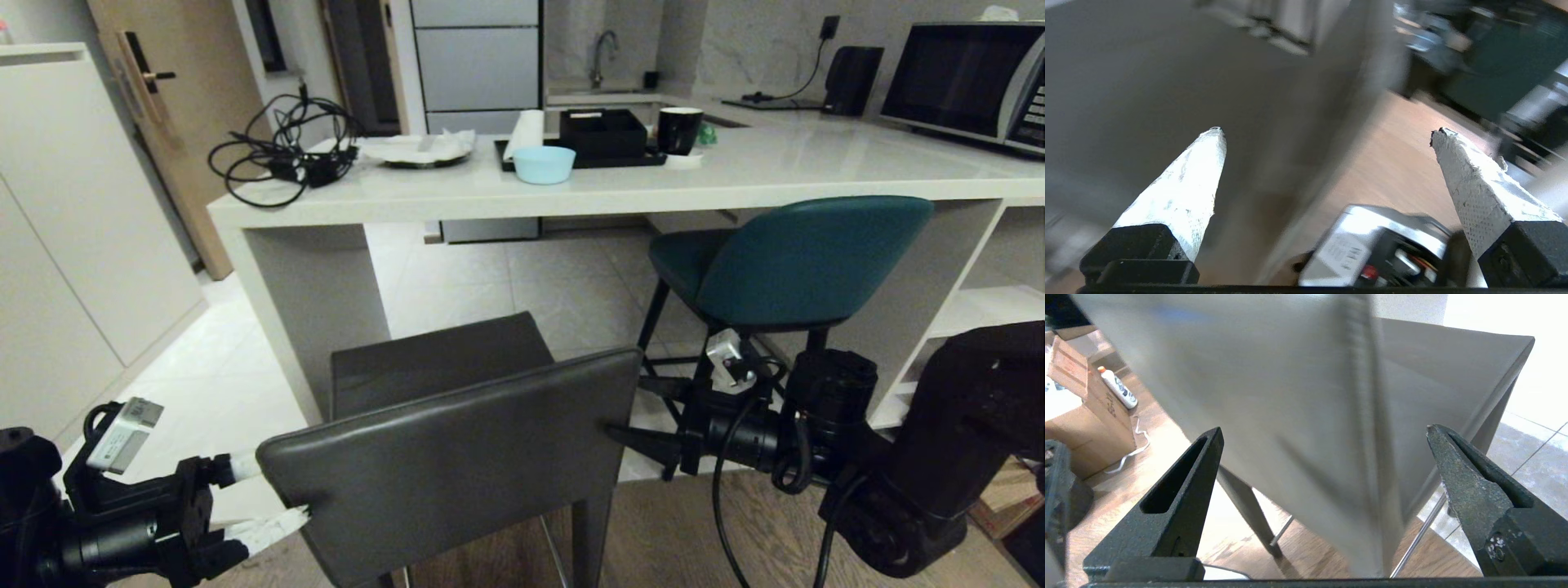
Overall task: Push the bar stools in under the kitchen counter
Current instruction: Pull the gray chair out from under the dining table, then pull the blue chair out from under the dining table
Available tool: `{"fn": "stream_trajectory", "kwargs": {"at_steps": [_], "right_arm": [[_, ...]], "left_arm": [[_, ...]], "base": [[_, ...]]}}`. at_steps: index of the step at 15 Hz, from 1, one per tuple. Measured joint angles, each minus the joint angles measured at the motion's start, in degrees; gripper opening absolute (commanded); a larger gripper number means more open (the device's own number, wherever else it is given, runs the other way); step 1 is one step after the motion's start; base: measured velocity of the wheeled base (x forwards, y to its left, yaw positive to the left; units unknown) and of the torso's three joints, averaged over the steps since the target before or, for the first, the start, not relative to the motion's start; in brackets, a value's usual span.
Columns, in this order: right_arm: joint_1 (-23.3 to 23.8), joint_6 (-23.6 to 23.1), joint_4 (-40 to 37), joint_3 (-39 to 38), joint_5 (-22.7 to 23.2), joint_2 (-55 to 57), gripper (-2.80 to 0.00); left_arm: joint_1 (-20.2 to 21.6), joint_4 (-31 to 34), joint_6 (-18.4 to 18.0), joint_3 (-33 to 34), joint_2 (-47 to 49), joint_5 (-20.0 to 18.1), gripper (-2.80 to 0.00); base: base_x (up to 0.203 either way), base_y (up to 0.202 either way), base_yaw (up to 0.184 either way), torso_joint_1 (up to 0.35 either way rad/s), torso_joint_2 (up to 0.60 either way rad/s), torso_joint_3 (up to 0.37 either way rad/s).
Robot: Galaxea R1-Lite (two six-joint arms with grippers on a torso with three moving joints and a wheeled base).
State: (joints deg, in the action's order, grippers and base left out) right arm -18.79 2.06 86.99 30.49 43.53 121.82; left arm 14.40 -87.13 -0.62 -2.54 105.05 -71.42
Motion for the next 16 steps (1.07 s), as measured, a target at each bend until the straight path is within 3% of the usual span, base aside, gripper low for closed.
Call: {"fn": "stream_trajectory", "kwargs": {"at_steps": [4,7,10,12,14,16], "right_arm": [[-0.2,0.8,0.2,-5.3,-5.5,-7.9,0.00],[-3.0,1.1,0.0,-8.6,-18.9,-15.5,0.00],[-7.5,0.2,-0.5,-11.5,-31.5,-23.0,0.00],[-8.9,-2.0,-2.2,-10.1,-41.0,-26.4,0.00],[-10.2,-5.0,-7.0,-7.1,-53.3,-29.1,0.00],[-11.3,-7.5,-11.0,-4.8,-62.4,-32.6,0.00]], "left_arm": [[8.1,0.0,0.2,-1.6,0.9,2.9,0.00],[8.9,0.1,2.4,-1.1,-1.4,11.6,0.00],[7.9,0.4,3.4,0.6,-4.8,18.1,0.00],[6.3,-0.1,4.5,-1.0,-6.6,26.2,0.00],[2.1,-0.2,5.1,-3.3,-7.6,38.0,0.00],[-5.0,-0.2,5.2,-6.1,-8.3,52.3,0.00]], "base": [[0.000,0.000,0.000,0.000,0.00,0.000],[0.000,0.000,0.000,0.000,0.00,0.000],[0.000,0.000,0.000,0.000,0.00,0.000],[0.000,0.000,0.000,0.000,0.00,0.000],[0.000,0.000,0.000,0.000,0.00,0.000],[0.000,0.000,0.000,0.000,0.00,0.000]]}}
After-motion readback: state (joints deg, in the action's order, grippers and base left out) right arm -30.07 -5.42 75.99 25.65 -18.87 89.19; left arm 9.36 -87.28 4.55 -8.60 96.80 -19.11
